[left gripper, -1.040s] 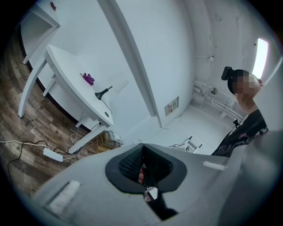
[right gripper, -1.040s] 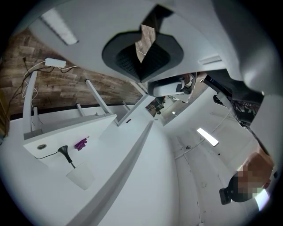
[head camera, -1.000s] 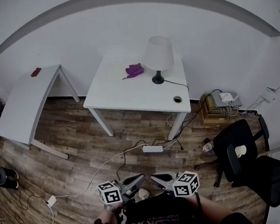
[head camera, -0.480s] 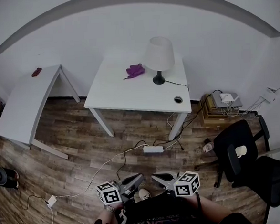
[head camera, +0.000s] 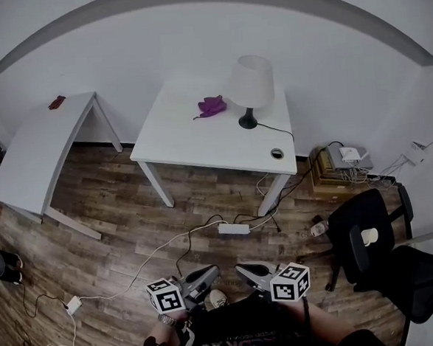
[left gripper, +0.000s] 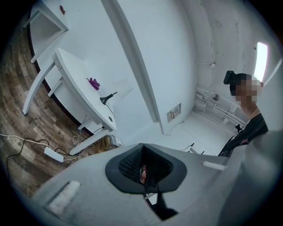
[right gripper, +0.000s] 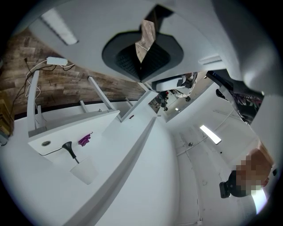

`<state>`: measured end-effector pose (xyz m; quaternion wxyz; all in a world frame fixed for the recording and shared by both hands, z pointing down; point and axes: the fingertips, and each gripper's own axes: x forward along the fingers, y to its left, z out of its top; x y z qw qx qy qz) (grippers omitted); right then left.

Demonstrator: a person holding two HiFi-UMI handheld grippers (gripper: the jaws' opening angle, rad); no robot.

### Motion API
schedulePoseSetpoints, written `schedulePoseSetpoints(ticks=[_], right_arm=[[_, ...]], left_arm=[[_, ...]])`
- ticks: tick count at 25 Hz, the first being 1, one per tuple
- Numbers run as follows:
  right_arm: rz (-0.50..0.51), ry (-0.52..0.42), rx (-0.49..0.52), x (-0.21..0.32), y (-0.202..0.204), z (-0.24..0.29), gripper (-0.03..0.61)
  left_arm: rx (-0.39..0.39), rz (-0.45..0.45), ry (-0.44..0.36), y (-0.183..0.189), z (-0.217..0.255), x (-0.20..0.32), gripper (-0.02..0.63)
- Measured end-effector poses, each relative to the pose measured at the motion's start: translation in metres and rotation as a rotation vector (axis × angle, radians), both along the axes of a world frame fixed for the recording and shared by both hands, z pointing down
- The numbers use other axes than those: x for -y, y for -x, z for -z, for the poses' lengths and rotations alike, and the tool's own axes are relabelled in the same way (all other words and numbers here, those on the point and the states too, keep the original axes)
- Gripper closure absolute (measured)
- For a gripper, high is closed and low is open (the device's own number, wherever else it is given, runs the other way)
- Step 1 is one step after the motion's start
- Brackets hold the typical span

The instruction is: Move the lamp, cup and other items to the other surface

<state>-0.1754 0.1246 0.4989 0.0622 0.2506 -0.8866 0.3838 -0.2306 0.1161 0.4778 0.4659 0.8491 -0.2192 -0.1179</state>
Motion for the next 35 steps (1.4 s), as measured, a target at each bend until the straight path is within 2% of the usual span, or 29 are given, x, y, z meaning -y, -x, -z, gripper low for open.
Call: schedulePoseSetpoints(ticks=[6, 17, 28, 35], right_arm=[[-0.015, -0.003, -0.003, 0.003, 0.003, 0.001, 0.574], [-0.015, 0.001, -0.001, 0.009, 0.021, 0.000, 0.574], [0.015, 0.001, 0.000, 0.040, 0.031, 0.003, 0.574], [0.073, 0.007, 0.009, 0.092, 0.038, 0.000, 0.574]], left_arm=[[-0.021, -0.006, -0.001, 0.004, 0.000, 0.000, 0.618], [-0.012, 0.024, 0.004, 0.031, 0.000, -0.002, 0.618], [-0.007, 0.092, 0.010, 0.052, 0.000, 0.015, 0.617], [0.015, 0.198, 0.016, 0.070, -0.003, 0.048, 0.617]])
